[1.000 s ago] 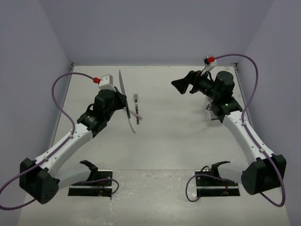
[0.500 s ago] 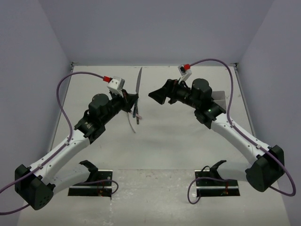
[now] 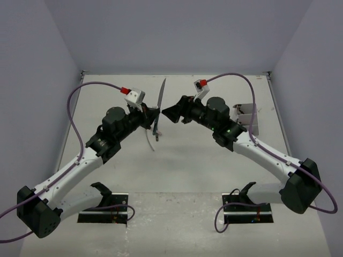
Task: Sort the eating utensils into containers
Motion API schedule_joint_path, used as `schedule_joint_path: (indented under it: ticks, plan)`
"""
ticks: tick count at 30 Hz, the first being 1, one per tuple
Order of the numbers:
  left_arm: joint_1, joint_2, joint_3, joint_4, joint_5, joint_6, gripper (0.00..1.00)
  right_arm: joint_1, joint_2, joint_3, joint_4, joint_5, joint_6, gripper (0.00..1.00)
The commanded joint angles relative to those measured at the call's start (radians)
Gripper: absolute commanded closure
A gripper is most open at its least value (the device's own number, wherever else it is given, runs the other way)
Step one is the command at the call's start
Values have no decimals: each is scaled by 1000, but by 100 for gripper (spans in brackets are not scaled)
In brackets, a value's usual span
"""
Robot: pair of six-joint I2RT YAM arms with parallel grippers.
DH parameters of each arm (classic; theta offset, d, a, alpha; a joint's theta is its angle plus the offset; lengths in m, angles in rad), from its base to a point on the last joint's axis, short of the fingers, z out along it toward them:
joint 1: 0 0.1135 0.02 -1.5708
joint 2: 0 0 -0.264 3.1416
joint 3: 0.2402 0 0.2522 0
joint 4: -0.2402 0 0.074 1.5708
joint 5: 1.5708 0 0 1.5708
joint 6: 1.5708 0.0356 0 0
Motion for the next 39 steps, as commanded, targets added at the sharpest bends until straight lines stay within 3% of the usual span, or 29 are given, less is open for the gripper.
schedule_joint_path:
  ticks: [1, 11, 15, 21, 25, 28, 32, 33, 34, 35, 36, 39]
  plan:
    - [-3, 1, 45, 63, -67, -32, 100, 9, -30, -57, 66, 22, -5, 26]
    - [-5, 20, 84, 80, -54, -92, 100, 61, 20, 0, 45, 21, -118, 33]
    - [-5, 20, 84, 80, -48, -108, 100, 77, 59, 38, 46, 1, -146, 44]
    - [-6, 9, 77, 90, -5, -101, 100, 83, 120, 110, 22, -11, -161, 55]
    - [-10, 6, 74, 93, 11, -92, 100, 86, 149, 135, 20, -15, -163, 72]
    - [-11, 6, 73, 95, 17, -90, 100, 88, 163, 142, 18, -22, -166, 76]
    - [-13, 7, 76, 98, 40, -78, 100, 88, 168, 139, 38, -38, -173, 100]
    - [-13, 9, 80, 93, 46, -78, 100, 89, 162, 138, 40, -35, -181, 100]
    - [-14, 7, 84, 87, 53, -78, 75, 88, 159, 132, 55, -31, -192, 100]
    - [-13, -2, 90, 72, 47, -78, 20, 86, 151, 130, 60, -16, -221, 100]
    - [-13, -2, 90, 66, 40, -84, 0, 83, 148, 130, 60, -15, -244, 100]
    - [-14, -51, 91, 34, 14, -87, 0, 28, 120, 136, 52, 61, -360, 100]
